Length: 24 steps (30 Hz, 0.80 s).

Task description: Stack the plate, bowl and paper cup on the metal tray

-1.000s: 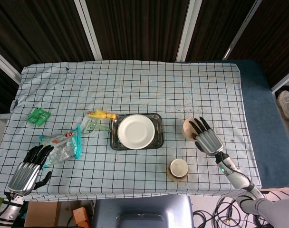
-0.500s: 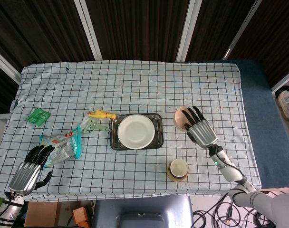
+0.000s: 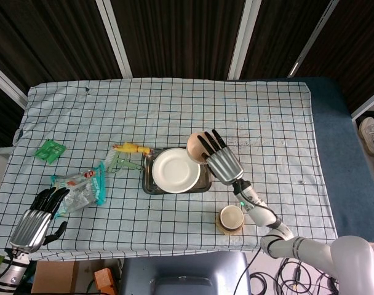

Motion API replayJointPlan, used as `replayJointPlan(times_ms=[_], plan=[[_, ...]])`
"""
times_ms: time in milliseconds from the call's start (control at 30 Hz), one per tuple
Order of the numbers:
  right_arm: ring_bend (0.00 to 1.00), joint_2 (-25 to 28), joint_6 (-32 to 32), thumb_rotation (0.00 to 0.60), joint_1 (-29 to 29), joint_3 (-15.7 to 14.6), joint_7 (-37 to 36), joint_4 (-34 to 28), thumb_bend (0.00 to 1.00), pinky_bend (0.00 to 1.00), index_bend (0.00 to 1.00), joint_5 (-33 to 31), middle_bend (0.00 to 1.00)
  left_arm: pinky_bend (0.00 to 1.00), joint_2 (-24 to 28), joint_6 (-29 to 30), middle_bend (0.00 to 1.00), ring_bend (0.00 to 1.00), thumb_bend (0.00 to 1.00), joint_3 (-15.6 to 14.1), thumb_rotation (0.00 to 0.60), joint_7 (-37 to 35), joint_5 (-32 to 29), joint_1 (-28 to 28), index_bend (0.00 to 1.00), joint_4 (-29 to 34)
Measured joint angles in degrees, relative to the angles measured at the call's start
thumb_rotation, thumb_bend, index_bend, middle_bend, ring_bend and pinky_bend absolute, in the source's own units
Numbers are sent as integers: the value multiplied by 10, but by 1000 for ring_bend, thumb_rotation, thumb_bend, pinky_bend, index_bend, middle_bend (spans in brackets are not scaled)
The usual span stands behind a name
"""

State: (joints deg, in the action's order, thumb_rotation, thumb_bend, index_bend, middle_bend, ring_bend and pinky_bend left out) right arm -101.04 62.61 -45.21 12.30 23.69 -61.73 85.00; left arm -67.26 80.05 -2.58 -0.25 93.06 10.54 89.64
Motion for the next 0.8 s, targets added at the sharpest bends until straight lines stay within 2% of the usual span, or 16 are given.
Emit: replayJointPlan(times_ms=[133,333,800], plan=[[0,-57,-22,600,-30,18,59,4,385,0,631,-31,78,86,2,0,80,25,406,0,600,-4,0,0,0,0],[0,-108,-37,600,-56,28,100,35,384,0,631,-57,78,86,4,4,79,25,406,-1,600,-7,2,-1,0,0],[0,-151,-52,600,-69,7,158,81,385,0,613,-71,78,86,6,7,79,25,407,-2,600,-12,5,-2,0,-2]])
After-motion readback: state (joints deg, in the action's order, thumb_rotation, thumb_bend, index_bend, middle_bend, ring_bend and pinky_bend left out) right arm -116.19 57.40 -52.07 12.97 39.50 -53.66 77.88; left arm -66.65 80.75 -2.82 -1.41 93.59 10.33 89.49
